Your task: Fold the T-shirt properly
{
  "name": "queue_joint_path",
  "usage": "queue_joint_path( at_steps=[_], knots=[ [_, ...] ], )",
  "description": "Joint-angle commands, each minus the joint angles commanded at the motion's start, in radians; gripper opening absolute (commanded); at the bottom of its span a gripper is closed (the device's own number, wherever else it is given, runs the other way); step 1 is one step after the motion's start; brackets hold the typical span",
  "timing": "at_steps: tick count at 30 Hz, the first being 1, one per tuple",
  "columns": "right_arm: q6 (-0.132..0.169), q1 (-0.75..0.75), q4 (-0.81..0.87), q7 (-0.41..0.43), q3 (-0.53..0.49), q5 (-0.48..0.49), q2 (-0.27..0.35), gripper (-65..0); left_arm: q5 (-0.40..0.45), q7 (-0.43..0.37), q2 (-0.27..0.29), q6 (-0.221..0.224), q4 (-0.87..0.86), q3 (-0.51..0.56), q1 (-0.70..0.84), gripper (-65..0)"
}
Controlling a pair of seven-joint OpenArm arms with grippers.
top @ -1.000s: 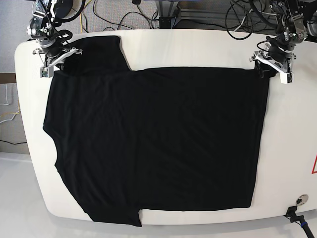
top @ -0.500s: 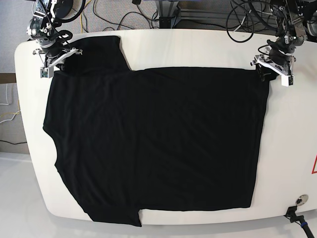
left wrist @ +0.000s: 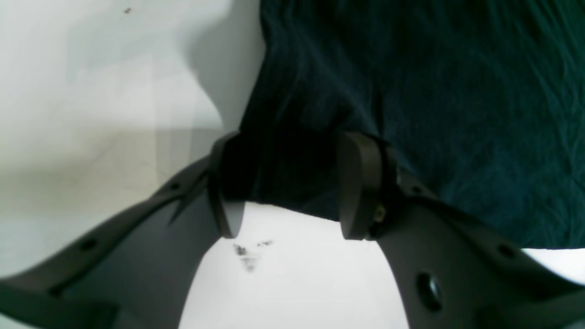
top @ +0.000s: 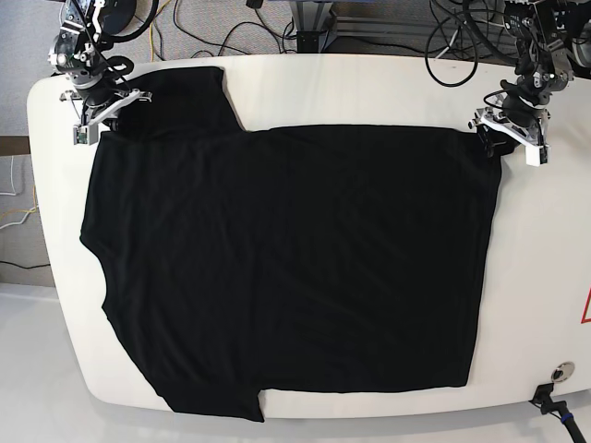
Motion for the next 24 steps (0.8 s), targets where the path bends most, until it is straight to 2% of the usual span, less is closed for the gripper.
queue_joint_path(
  at_steps=[2,3,4,6,11,18,20,21,24],
  knots=[
    [-0.001,-0.001,0.001,0.001,0.000,0.001,0.000,-65.0,-0.004,-0.003,0.000,-0.003,0.001,0.003,-0.011,-43.3],
    [0.000,0.001,0.001,0.001,0.001,-0.001,-0.001,-65.0,-0.006,0.000,0.000,-0.005,0.005,0.001,-0.014,-48.1],
    [0.002,-0.001,0.002,0.000,-0.002,-0.001,-0.001,-65.0,-0.010,0.003,-0.001,-0.011,0.004,0.001,-0.022,-56.4],
    [0.000,-0.002,0.002,-0.001,-0.001,-0.006,-0.001,-65.0,-0.018,0.014,0.000,-0.028,0.007,0.002,-0.035,-65.0],
    [-0.001,-0.003,0.001,0.001,0.004,-0.006,0.000,-65.0,-0.067,0.055,-0.005,-0.049,0.016,0.001,-0.060,-65.0],
    [0.006,-0.005,0.011,-0.001,0.016,-0.002,0.001,-65.0,-0.076,0.030,-0.024,-0.055,0.030,-0.008,-0.045,-65.0],
    [0.012,-0.001,0.024,-0.003,0.019,0.006,0.002,-59.9,-0.072,0.016,-0.025,-0.057,0.036,-0.009,-0.036,-65.0],
    [0.008,0.000,-0.003,0.002,0.016,0.010,-0.002,-65.0,-0.046,0.072,-0.018,-0.050,0.012,0.000,-0.043,-65.0],
    [0.008,-0.008,0.007,-0.003,0.026,0.014,-0.003,-65.0,-0.032,0.070,-0.019,-0.046,0.023,-0.001,-0.031,-65.0]
  ],
)
